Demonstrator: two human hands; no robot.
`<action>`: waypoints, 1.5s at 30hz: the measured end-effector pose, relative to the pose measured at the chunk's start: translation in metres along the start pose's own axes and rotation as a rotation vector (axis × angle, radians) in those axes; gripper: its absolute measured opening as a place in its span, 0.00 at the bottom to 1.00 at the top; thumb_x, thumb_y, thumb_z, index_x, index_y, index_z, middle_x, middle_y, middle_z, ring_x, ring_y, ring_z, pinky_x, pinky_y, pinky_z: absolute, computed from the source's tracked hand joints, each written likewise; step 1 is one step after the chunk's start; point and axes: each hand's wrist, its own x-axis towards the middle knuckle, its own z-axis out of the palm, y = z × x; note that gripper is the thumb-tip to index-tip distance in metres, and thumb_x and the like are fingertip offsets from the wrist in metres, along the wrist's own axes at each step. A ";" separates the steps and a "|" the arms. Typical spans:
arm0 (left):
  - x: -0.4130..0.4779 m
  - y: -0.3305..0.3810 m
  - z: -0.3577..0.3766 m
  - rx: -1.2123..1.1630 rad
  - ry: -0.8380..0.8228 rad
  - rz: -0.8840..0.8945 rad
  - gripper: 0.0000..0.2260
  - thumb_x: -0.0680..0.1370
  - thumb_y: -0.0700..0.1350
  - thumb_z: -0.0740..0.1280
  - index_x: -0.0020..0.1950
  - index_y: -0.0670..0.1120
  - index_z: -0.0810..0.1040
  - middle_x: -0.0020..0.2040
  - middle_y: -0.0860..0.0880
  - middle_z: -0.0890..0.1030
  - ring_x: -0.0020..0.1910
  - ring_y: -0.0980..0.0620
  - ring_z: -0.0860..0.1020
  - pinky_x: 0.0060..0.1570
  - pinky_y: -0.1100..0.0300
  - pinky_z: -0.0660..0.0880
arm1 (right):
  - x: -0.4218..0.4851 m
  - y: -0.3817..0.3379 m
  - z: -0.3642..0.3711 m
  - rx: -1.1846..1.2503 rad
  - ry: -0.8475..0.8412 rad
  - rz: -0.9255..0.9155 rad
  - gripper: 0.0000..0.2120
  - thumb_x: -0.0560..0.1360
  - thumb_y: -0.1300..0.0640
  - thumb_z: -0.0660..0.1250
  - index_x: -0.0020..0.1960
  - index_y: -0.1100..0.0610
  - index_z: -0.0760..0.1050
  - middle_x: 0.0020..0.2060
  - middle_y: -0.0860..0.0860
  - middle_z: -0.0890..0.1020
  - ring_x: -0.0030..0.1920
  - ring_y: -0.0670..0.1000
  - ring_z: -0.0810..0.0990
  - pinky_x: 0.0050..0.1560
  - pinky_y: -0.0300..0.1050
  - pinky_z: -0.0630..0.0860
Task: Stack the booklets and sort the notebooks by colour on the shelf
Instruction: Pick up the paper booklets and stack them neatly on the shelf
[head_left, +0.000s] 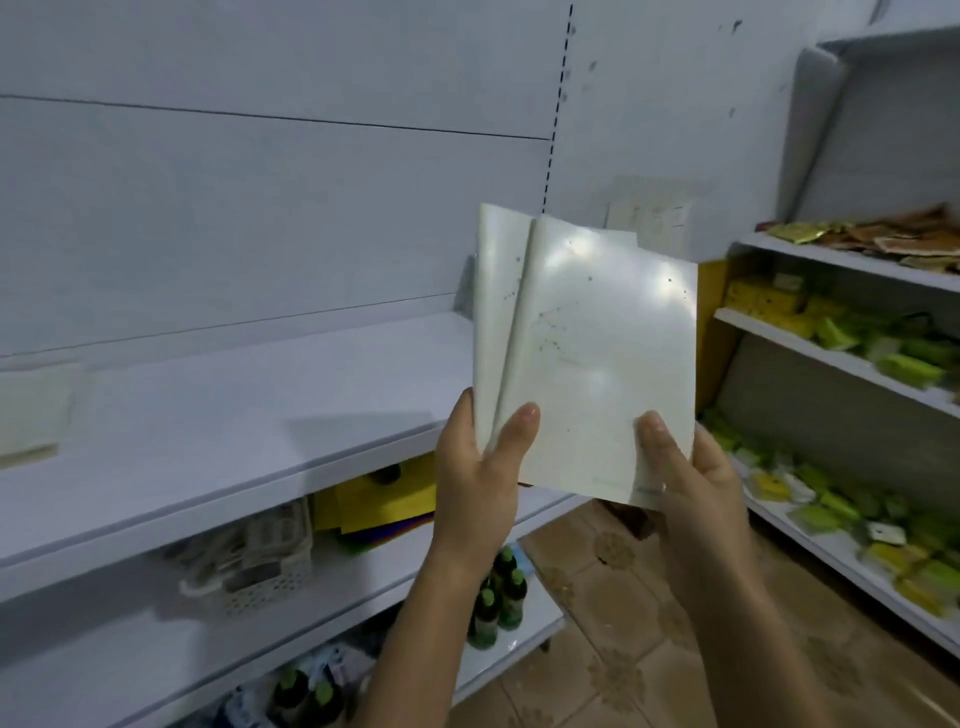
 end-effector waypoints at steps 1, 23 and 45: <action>0.011 -0.007 0.010 -0.018 -0.009 -0.003 0.07 0.76 0.47 0.69 0.53 0.55 0.78 0.49 0.55 0.83 0.49 0.57 0.81 0.44 0.64 0.78 | 0.014 -0.001 -0.006 -0.002 0.018 -0.022 0.18 0.71 0.44 0.66 0.58 0.48 0.77 0.51 0.48 0.84 0.51 0.52 0.83 0.42 0.45 0.80; 0.252 -0.146 0.095 0.312 -0.149 0.018 0.15 0.72 0.58 0.66 0.58 0.62 0.71 0.51 0.65 0.78 0.52 0.63 0.78 0.48 0.62 0.79 | 0.297 0.054 -0.032 -0.064 -0.043 -0.035 0.11 0.73 0.47 0.67 0.55 0.41 0.76 0.46 0.44 0.83 0.50 0.52 0.82 0.45 0.48 0.80; 0.400 -0.242 0.106 0.665 0.526 -0.231 0.25 0.79 0.44 0.64 0.75 0.52 0.61 0.75 0.59 0.59 0.72 0.62 0.58 0.71 0.62 0.54 | 0.567 0.132 0.045 -0.234 -0.983 0.171 0.10 0.78 0.56 0.64 0.53 0.42 0.78 0.49 0.40 0.84 0.47 0.39 0.82 0.41 0.33 0.78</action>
